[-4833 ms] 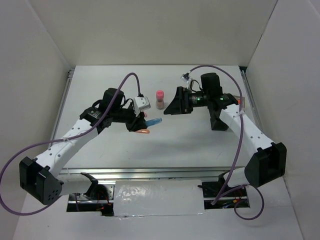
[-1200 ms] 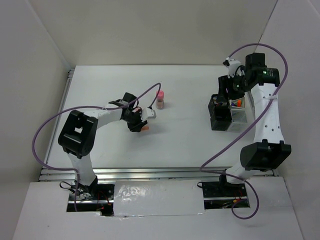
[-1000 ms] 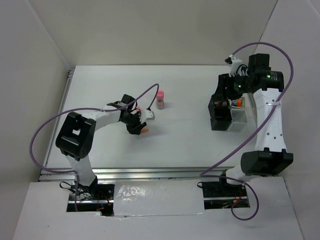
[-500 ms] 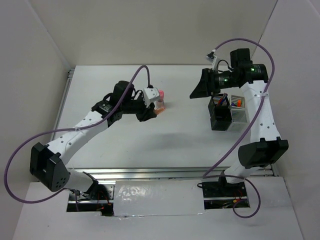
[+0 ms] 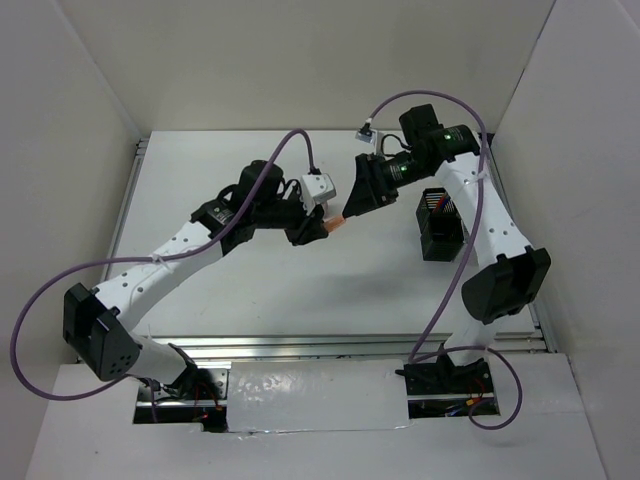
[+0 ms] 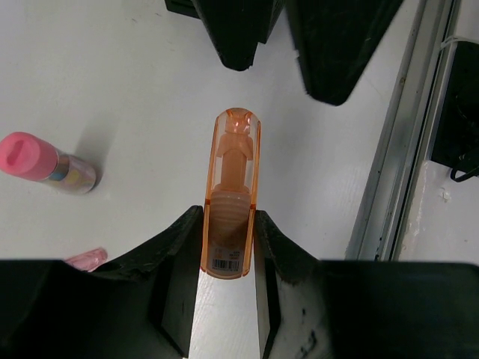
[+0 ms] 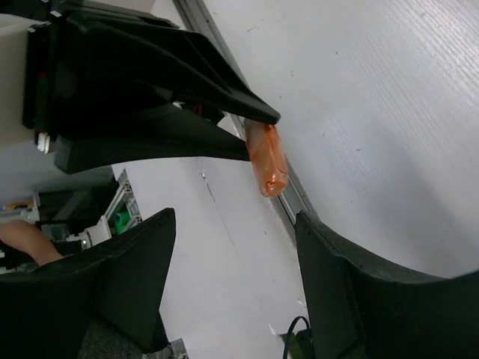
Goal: Sort the stationery into containers
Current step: Pick up the stationery from the center of the board, then place the stationery in the storage box.
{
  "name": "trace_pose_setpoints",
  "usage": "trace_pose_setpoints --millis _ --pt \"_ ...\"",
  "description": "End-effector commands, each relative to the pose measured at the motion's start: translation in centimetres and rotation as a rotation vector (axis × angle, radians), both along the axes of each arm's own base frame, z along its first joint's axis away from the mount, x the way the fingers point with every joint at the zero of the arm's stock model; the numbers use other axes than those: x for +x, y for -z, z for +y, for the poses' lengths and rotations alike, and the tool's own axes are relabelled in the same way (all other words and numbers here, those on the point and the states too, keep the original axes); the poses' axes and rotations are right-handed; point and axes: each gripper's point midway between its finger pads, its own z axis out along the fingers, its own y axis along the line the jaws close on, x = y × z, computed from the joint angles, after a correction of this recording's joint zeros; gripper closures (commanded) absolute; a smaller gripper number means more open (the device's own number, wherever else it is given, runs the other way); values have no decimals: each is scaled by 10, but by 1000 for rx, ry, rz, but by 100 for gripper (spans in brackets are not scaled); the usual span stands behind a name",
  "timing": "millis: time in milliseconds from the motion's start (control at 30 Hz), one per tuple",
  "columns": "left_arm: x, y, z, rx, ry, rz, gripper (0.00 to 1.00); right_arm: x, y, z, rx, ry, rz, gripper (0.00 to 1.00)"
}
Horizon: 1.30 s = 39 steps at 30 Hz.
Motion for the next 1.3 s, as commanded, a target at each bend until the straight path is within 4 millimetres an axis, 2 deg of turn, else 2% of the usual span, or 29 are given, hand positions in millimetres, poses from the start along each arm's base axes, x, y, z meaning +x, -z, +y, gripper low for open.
trace_pose_setpoints --millis 0,167,333,533,700,733,800,833,933,1000,1033,1067,1133,1167,1200,1267 --pt "5 -20 -6 -39 -5 -27 100 14 5 3 -11 21 -10 28" --pt "6 -27 -8 -48 6 -35 100 18 17 7 -26 20 21 29" --pt "9 -32 -11 -56 2 -39 100 15 17 13 -19 -6 26 32" --pt "11 -35 -18 -67 14 -36 100 13 20 17 -11 -15 46 44" --pt "13 -36 -20 -71 10 -36 100 13 17 19 4 -18 55 60" --pt "12 -37 -21 -75 14 -37 100 14 18 19 4 -17 54 67" --pt "13 -37 -20 -74 14 -37 100 14 18 19 0 -18 49 76" --pt "12 -37 -21 -75 17 -36 100 13 19 18 0 -16 50 84" --pt "10 -37 -20 -75 26 -33 87 15 19 16 -15 -8 35 99" --pt "9 -37 -20 -76 24 -34 65 15 20 15 -25 -2 23 100" --pt "7 -36 -19 -71 27 -30 58 16 20 13 -40 5 7 100" --pt "7 -36 -18 -67 29 -33 43 16 20 11 -49 8 -6 100" --pt "4 -33 -13 -58 19 -31 27 15 19 6 -63 19 -31 100" --pt "4 -32 -11 -53 13 -32 9 17 20 0 -81 35 -43 100" --pt "3 -32 -8 -50 3 -34 2 21 17 -10 -88 63 -65 100" --pt "7 -27 4 -50 -29 -11 1 31 18 -29 -114 127 -75 100"
